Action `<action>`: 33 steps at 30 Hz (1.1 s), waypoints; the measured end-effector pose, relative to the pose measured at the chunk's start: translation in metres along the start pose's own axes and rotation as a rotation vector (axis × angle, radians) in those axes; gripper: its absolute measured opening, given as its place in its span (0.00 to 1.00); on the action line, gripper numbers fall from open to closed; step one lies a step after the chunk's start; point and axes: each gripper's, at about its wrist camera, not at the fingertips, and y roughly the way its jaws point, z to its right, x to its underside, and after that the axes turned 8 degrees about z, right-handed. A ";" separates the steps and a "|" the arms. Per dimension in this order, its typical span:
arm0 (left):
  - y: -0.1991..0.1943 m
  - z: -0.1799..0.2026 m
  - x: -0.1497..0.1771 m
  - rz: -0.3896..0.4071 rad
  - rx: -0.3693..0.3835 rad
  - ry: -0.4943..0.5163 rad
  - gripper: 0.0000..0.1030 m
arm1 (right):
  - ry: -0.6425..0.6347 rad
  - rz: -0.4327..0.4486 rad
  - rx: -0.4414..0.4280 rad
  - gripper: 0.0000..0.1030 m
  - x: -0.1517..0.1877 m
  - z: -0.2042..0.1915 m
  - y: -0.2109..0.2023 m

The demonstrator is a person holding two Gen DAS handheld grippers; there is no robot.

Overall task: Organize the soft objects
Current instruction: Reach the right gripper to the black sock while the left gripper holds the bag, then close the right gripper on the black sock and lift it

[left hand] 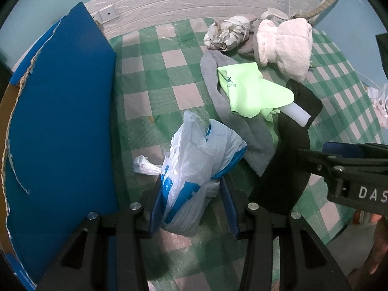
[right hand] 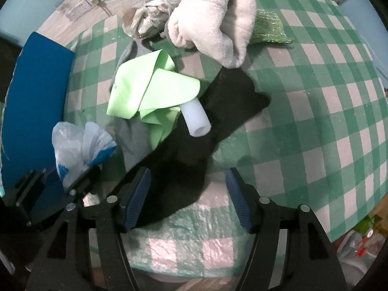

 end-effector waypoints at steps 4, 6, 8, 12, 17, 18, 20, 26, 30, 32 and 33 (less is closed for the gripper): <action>-0.001 -0.001 0.001 0.002 -0.001 -0.001 0.43 | 0.000 -0.006 0.017 0.66 -0.011 -0.006 0.028; -0.001 -0.002 0.001 0.003 -0.001 -0.001 0.43 | -0.007 -0.009 0.029 0.66 -0.015 -0.016 0.033; -0.001 -0.003 0.001 0.004 -0.001 0.000 0.43 | -0.010 -0.012 0.037 0.66 -0.017 -0.020 0.038; 0.000 -0.005 0.001 0.003 0.002 -0.002 0.43 | -0.043 -0.025 0.041 0.60 -0.020 -0.028 0.049; 0.000 -0.004 0.001 0.000 0.000 -0.010 0.43 | -0.093 -0.032 0.015 0.29 -0.018 -0.035 0.048; -0.001 -0.004 0.001 -0.001 -0.001 -0.010 0.43 | -0.096 -0.035 0.013 0.22 -0.018 -0.035 0.048; -0.001 -0.003 0.001 -0.003 -0.005 -0.010 0.43 | -0.098 -0.041 0.017 0.17 -0.013 -0.027 0.042; 0.001 0.001 -0.002 -0.012 -0.005 -0.013 0.43 | -0.107 -0.044 0.057 0.12 -0.008 -0.011 0.026; 0.001 0.004 -0.003 -0.016 -0.005 -0.006 0.43 | -0.111 -0.033 0.092 0.12 0.003 0.013 0.009; 0.002 0.006 -0.004 -0.019 -0.004 -0.002 0.43 | -0.099 -0.023 0.097 0.12 0.002 0.018 0.002; 0.002 0.006 -0.005 -0.019 -0.005 0.000 0.43 | -0.093 -0.017 0.096 0.12 0.005 0.024 -0.004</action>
